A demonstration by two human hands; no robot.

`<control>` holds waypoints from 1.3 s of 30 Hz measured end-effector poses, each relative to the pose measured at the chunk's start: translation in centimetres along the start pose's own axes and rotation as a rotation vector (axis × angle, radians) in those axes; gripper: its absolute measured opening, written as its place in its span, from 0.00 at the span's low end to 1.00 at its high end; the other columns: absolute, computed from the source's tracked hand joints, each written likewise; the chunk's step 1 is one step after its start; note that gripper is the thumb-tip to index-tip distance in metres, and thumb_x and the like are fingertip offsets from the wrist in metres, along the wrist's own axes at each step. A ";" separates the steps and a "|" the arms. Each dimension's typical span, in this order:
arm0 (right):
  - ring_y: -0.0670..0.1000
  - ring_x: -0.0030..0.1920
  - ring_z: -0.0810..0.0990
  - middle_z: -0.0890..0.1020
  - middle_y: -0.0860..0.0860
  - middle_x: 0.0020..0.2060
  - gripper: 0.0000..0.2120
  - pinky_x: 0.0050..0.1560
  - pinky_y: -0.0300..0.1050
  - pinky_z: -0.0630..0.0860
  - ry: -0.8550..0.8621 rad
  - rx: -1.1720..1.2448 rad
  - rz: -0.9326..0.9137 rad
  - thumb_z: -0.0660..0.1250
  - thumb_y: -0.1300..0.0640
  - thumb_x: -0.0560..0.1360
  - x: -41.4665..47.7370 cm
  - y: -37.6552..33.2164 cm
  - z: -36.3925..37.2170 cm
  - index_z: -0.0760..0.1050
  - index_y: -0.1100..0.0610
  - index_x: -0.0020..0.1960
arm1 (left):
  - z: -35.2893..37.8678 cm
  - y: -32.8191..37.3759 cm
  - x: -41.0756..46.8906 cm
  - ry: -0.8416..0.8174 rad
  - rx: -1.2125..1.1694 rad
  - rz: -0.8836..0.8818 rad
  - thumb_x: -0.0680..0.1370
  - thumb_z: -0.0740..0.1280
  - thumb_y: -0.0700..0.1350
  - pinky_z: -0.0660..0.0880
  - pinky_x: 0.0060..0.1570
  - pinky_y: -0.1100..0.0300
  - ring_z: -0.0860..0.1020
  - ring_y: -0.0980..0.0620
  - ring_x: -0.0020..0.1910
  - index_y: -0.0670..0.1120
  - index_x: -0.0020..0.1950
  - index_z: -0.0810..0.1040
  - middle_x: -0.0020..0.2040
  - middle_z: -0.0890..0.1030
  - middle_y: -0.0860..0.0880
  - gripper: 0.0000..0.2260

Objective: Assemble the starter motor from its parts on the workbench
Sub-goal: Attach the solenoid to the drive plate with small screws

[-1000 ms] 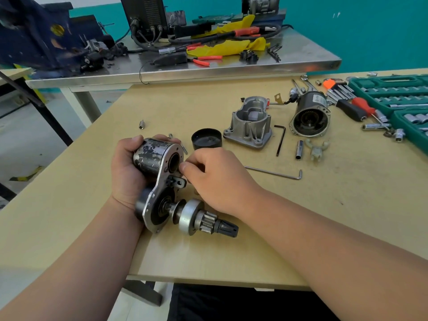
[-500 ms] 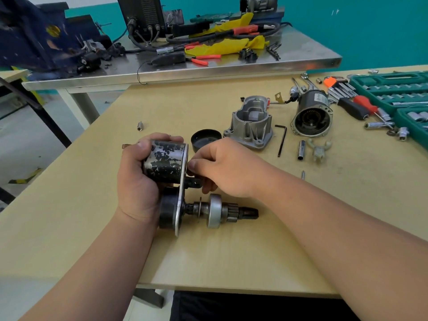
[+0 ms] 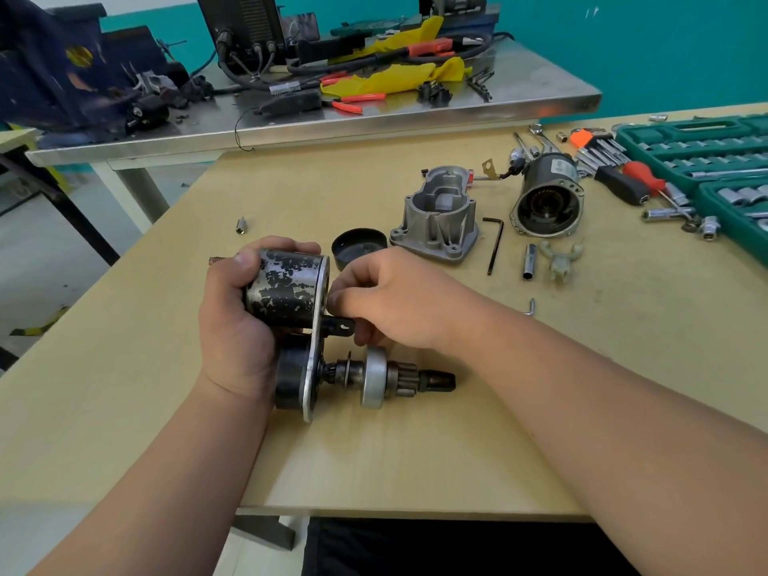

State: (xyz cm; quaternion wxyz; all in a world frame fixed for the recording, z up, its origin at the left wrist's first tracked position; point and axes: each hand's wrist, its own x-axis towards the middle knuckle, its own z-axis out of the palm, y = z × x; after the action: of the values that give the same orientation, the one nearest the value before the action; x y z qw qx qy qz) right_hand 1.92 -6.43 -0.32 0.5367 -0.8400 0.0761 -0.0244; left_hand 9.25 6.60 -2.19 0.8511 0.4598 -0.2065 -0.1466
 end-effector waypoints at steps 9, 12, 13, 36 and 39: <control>0.47 0.34 0.80 0.81 0.49 0.37 0.16 0.35 0.42 0.78 0.093 -0.779 0.078 0.60 0.42 0.78 -0.9 1.1 -4.5 0.77 0.53 0.44 | 0.3 0.1 -0.1 0.060 0.029 -0.026 0.70 0.57 0.50 0.76 0.39 0.56 0.80 0.45 0.40 0.46 0.37 0.82 0.41 0.84 0.45 0.15; 0.50 0.33 0.77 0.78 0.50 0.33 0.12 0.32 0.43 0.76 0.013 -1.095 0.214 0.65 0.48 0.75 -2.0 2.3 -6.1 0.77 0.55 0.40 | 0.2 0.1 0.0 0.064 0.056 -0.056 0.70 0.57 0.51 0.72 0.38 0.54 0.77 0.43 0.40 0.47 0.37 0.82 0.42 0.84 0.46 0.15; 0.51 0.35 0.78 0.79 0.50 0.35 0.09 0.35 0.44 0.77 -0.003 -1.100 0.226 0.64 0.51 0.76 -2.1 2.5 -5.9 0.78 0.55 0.43 | 0.2 0.1 0.0 0.062 0.052 -0.066 0.71 0.57 0.51 0.72 0.37 0.55 0.76 0.43 0.39 0.47 0.37 0.82 0.41 0.84 0.46 0.15; 0.43 0.41 0.75 0.76 0.42 0.40 0.01 0.43 0.43 0.75 0.090 -0.534 -0.202 0.62 0.53 0.79 -2.7 0.5 -1.6 0.72 0.49 0.49 | 0.2 0.5 -0.3 0.019 0.021 -0.141 0.78 0.52 0.50 0.78 0.29 0.54 0.80 0.42 0.32 0.47 0.40 0.80 0.42 0.83 0.46 0.18; 0.42 0.41 0.71 0.71 0.41 0.41 0.03 0.40 0.34 0.68 0.126 -0.564 -0.208 0.62 0.52 0.79 -2.6 0.7 -1.1 0.70 0.48 0.47 | 0.1 0.4 -0.2 0.012 0.030 -0.134 0.77 0.52 0.50 0.77 0.29 0.54 0.80 0.42 0.32 0.47 0.40 0.80 0.42 0.83 0.46 0.18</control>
State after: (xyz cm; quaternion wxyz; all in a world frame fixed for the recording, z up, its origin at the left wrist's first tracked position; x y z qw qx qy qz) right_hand -0.90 -7.33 -0.39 0.2712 -0.9559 0.0264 -0.1093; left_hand 9.05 6.85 -1.88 0.8336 0.4861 -0.1724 -0.1974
